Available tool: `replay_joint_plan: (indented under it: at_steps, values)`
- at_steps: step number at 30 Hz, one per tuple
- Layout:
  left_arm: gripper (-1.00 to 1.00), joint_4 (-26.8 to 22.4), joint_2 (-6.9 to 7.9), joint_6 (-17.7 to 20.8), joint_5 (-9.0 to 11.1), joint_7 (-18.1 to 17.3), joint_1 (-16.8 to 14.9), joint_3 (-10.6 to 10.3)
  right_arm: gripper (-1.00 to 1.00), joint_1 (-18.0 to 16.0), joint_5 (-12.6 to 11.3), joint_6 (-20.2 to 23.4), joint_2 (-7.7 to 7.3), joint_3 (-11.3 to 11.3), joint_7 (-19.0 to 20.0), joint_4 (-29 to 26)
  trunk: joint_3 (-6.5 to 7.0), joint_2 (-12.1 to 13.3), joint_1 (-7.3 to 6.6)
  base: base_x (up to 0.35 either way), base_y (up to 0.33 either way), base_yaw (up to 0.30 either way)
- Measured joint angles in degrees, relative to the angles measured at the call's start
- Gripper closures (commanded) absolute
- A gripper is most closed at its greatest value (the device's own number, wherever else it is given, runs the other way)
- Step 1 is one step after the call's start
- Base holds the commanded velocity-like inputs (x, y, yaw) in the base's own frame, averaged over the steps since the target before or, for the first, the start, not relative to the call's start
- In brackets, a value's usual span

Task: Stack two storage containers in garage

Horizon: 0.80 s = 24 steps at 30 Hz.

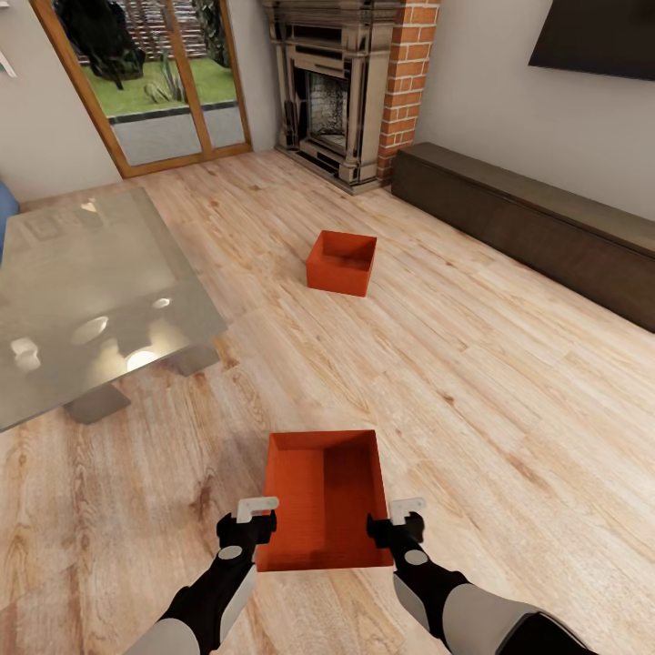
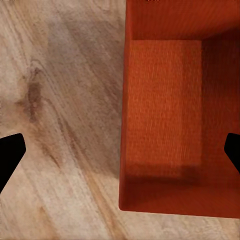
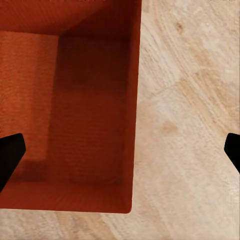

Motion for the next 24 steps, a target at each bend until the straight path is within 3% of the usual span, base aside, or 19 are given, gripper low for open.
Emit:
replay_joint_plan:
  at_steps: [20,24]
  values:
    - [-1.00,0.29,0.00,-0.04,0.58,0.16,0.02,0.68,-1.00,0.00,0.01,-0.09,-0.23,-0.16,0.06,-0.11,0.00,0.00,0.00,0.000,0.000,0.000]
    - [-1.00,0.32,0.00,-0.06,0.63,0.19,0.00,0.80,-1.00,0.00,0.00,-0.09,-0.22,-0.17,0.06,-0.11,-0.71,-1.59,0.87,0.000,0.000,0.000]
